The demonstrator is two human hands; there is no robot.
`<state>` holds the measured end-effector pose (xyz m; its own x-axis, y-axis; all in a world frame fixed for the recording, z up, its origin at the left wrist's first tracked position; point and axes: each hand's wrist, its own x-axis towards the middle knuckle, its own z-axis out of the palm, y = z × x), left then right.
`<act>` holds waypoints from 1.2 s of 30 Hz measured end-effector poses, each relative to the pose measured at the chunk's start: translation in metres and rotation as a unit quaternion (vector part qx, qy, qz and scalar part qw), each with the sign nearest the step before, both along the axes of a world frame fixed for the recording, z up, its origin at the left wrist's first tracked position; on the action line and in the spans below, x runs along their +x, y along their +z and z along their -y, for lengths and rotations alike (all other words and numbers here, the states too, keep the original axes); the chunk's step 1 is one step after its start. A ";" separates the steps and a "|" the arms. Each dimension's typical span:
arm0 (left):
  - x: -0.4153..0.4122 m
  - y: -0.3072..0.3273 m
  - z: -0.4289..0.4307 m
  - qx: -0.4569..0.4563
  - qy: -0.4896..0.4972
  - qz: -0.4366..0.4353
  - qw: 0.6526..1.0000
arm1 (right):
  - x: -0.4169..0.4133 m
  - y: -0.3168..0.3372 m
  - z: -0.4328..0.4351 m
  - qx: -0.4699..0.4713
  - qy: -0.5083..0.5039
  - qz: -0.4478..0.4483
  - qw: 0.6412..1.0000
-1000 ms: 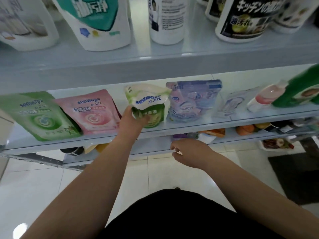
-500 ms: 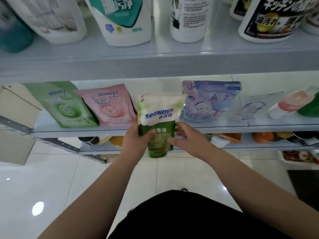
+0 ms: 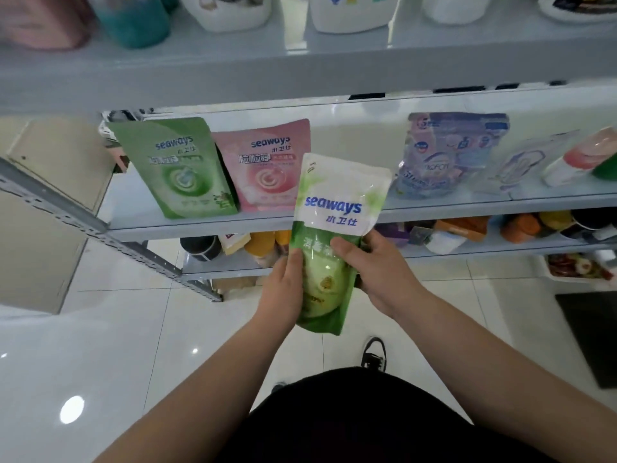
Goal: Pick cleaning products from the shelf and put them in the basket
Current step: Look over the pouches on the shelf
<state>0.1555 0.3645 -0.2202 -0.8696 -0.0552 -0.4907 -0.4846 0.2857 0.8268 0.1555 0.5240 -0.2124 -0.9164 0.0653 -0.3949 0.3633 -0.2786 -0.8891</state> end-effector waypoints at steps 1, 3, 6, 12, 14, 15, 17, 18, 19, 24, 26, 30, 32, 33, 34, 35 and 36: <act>0.000 0.001 0.005 0.016 0.011 0.010 1.000 | 0.007 0.005 0.007 -0.010 0.013 -0.011 1.000; 0.004 0.001 0.014 0.152 0.017 0.065 0.986 | 0.019 0.013 0.014 -0.022 0.036 -0.027 0.999; 0.024 0.004 0.018 0.419 -0.038 0.238 0.875 | 0.033 0.016 0.015 0.013 0.018 0.008 1.000; 0.064 0.024 0.002 0.556 -0.311 0.334 0.694 | 0.064 0.005 0.015 -0.136 0.001 0.060 0.989; 0.067 0.026 -0.001 0.515 -0.350 0.322 0.713 | 0.073 0.003 0.011 -0.162 -0.026 0.046 0.985; 0.066 0.025 -0.001 0.486 -0.344 0.317 0.738 | 0.077 0.004 0.007 -0.162 -0.040 0.034 0.985; 0.061 0.022 0.002 0.399 -0.271 0.308 0.820 | 0.080 0.006 -0.003 -0.162 -0.064 0.008 0.985; 0.059 0.018 0.005 0.363 -0.222 0.300 0.854 | 0.080 0.008 -0.009 -0.157 -0.075 -0.009 0.985; 0.056 0.012 0.007 0.352 -0.198 0.285 0.869 | 0.081 0.009 -0.016 -0.142 -0.079 -0.031 0.986; 0.059 -0.004 -0.005 0.272 -0.248 0.121 0.922 | 0.088 0.009 -0.051 -0.068 -0.041 -0.122 0.989; 0.067 -0.006 -0.025 0.218 -0.248 0.059 0.942 | 0.090 0.008 -0.068 -0.067 -0.025 -0.137 0.988; 0.083 -0.006 -0.072 0.132 -0.197 -0.036 0.971 | 0.092 0.010 -0.108 -0.063 -0.036 -0.124 0.990; 0.090 -0.002 -0.101 0.097 -0.129 -0.048 0.986 | 0.092 0.010 -0.123 -0.079 -0.063 -0.102 0.990; 0.094 0.001 -0.115 0.080 -0.091 -0.056 0.991 | 0.091 0.010 -0.129 -0.096 -0.073 -0.087 0.989; 0.097 0.005 -0.128 0.061 -0.054 -0.067 0.994 | 0.090 0.011 -0.134 -0.114 -0.075 -0.072 0.988; 0.099 0.007 -0.138 0.046 -0.022 -0.080 0.995 | 0.089 0.014 -0.139 -0.135 -0.066 -0.058 0.987; 0.101 0.010 -0.147 0.036 0.008 -0.085 0.996 | 0.088 0.018 -0.145 -0.164 -0.045 -0.046 0.984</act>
